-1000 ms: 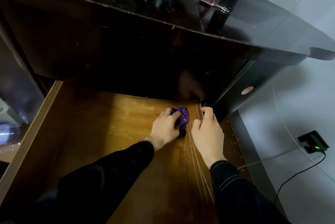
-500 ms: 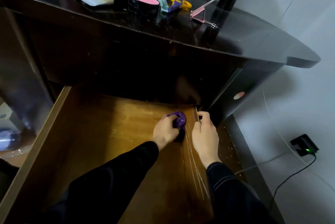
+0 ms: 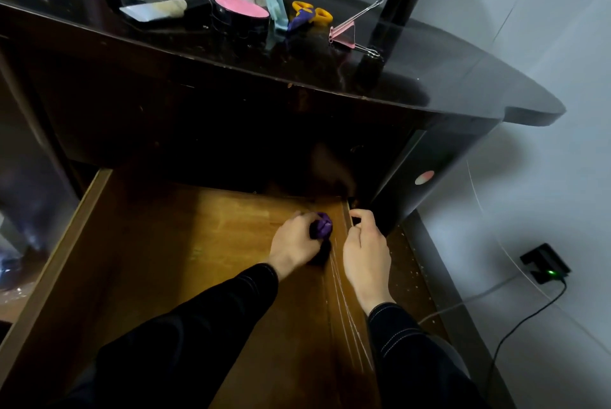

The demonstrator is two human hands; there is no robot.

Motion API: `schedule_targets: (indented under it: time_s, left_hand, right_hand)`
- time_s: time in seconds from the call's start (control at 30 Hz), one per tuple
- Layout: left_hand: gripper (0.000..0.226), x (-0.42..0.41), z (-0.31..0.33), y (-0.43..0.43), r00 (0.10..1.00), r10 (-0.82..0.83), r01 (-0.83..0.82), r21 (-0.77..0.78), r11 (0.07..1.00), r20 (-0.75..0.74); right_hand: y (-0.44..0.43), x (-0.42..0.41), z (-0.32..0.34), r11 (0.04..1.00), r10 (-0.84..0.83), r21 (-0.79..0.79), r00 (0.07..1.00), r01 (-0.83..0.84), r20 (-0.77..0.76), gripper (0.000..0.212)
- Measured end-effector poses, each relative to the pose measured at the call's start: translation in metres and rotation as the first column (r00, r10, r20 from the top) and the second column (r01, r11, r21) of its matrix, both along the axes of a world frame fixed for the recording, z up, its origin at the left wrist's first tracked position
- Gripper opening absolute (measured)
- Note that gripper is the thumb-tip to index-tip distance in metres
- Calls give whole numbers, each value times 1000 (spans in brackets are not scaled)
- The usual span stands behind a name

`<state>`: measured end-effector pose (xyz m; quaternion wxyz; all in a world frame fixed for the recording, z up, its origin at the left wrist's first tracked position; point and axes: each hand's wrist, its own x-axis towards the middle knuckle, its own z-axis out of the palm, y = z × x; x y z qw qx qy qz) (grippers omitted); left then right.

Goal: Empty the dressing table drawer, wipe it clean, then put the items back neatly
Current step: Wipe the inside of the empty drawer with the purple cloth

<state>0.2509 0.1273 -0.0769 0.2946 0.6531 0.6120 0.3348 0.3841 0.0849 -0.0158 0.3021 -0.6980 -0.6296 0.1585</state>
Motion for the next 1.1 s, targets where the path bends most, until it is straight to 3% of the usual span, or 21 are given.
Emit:
schedule_targets:
  time_s: [0.2,0.3,0.43,0.53,0.6,0.67,0.77,0.87,0.97,1.1]
  left_hand:
    - [36,11,27,-1,966,-25,-27,192,981,258]
    - [41,6,10,-9,987,-75,49,184,982,140]
    - [41,-2,0,-7,991,-135,135,-66,989,-2]
    - [32,0,22,0,986,-85,80,38,996,141]
    - [35,6,34,1,963,-68,37,123,992,262]
    - [40,12,32,-7,949,-121,78,155,985,290]
    - [34,11,6,-23,960,-148,134,71,988,239]
    - [28,6,-9,-26,951,-85,100,-38,994,296]
    - [22,10,7,-21,919,9,-5,-12,1000,395]
    - [30,23,34,-16,840,65,-119,67,991,538]
  right_hand:
    - [-1,0,1,999,-43,15,997,44,-63,27]
    - [0,2,1,999,-52,11,997,53,-65,28]
    - [1,4,0,995,-93,-44,984,87,-150,26]
    - [1,4,-1,995,-94,-39,987,89,-133,25]
    - [1,4,-1,995,-98,-32,987,95,-130,24]
    - [2,4,-1,994,-105,-36,985,101,-139,24]
    - [1,4,0,994,-105,-46,984,99,-147,25]
    - [0,3,0,994,-108,-38,985,104,-138,25]
    - [0,3,0,995,-99,-36,987,96,-129,25]
    - [1,4,-1,995,-103,-25,987,100,-123,24]
